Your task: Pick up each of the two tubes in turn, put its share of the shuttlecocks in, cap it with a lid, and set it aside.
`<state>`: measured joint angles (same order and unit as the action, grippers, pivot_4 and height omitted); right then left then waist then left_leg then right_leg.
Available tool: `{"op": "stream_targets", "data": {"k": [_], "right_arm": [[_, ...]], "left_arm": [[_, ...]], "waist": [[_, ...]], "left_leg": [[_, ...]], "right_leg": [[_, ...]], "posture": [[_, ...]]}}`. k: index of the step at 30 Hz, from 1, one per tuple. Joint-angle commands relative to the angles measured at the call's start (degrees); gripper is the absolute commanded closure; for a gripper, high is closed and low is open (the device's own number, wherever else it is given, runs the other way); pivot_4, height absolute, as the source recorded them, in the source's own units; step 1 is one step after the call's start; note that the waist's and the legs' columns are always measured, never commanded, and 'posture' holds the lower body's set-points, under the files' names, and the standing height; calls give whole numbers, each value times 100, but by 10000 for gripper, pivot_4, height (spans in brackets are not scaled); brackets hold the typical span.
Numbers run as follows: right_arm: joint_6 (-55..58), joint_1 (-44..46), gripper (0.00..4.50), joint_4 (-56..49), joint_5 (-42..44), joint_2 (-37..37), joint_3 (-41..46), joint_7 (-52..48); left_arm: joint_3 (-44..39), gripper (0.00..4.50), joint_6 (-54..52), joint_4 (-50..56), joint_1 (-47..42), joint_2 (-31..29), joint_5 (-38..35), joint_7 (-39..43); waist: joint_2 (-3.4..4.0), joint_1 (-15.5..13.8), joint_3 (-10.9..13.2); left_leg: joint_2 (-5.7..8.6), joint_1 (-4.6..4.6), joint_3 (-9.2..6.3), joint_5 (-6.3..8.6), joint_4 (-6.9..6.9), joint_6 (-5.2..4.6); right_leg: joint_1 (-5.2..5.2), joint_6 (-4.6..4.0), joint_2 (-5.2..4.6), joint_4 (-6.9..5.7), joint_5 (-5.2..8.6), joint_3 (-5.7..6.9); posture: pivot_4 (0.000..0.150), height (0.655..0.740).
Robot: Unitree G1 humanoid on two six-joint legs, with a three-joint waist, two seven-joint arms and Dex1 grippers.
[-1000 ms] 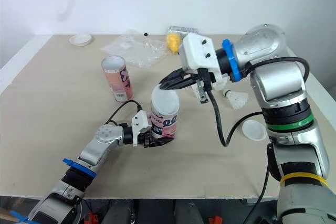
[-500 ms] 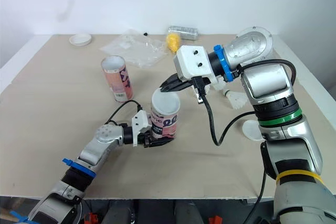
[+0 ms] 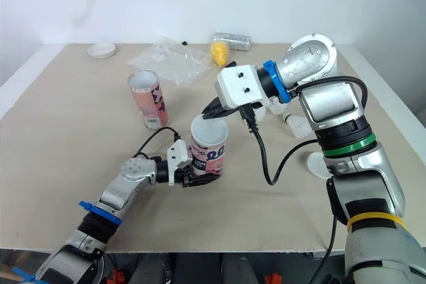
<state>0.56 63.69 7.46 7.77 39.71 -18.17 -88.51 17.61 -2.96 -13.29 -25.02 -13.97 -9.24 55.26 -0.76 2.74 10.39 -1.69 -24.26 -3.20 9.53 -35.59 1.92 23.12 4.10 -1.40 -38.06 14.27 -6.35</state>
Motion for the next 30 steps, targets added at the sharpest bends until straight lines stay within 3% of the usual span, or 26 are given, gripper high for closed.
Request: {"op": "stream_targets", "data": {"k": [1, 13, 18, 19, 23, 30], "right_arm": [[-118, 149, 44839, 8, -34, 17, 20, -153], [-211, 116, 44839, 63, -108, 87, -15, -225], [-228, 52, 27919, 95, -55, 48, 73, -118], [-197, 38, 26359, 99, -36, 48, 94, -104], [-6, -26, 26359, 160, 72, 136, 237, -68], [1351, 139, 26359, 288, 761, 266, 953, 279]], "left_arm": [[19, 14944, -265, -266, 194, -81, 166, -154], [6, 14944, -341, -216, 217, -79, 139, -171], [5, 14944, -346, -224, 204, -80, 129, -165], [5, 14944, -349, -223, 206, -86, 127, -164], [4, 14944, -357, -206, 235, -114, 126, -158], [-18, 14944, -382, -183, 258, -147, 113, -163]], "waist": [[0, 0, 0], [0, 0, 0], [0, 1, 0], [0, 1, 0], [0, 2, 0], [-1, 1, 1]], "left_leg": [[0, 0, 0, 0, 0, 0], [0, 0, 0, 0, 4, 0], [0, 0, 0, 0, 4, 0], [0, 0, 1, 0, 5, 0], [0, 1, 0, 0, 7, 0], [-1, 0, 1, 0, 10, 0]], "right_leg": [[0, 0, 0, 0, 0, 0], [1, -3, 0, 1, 2, 0], [2, -3, 0, 1, 2, 0], [3, -3, -1, 1, 2, 0], [3, -4, 0, 1, 2, 0], [5, -8, -1, 1, 5, 0]], "posture": [[1500, 7400], [1500, 7400], [1500, 7400], [1500, 7400], [1500, 7400], [1500, 7400]]}}
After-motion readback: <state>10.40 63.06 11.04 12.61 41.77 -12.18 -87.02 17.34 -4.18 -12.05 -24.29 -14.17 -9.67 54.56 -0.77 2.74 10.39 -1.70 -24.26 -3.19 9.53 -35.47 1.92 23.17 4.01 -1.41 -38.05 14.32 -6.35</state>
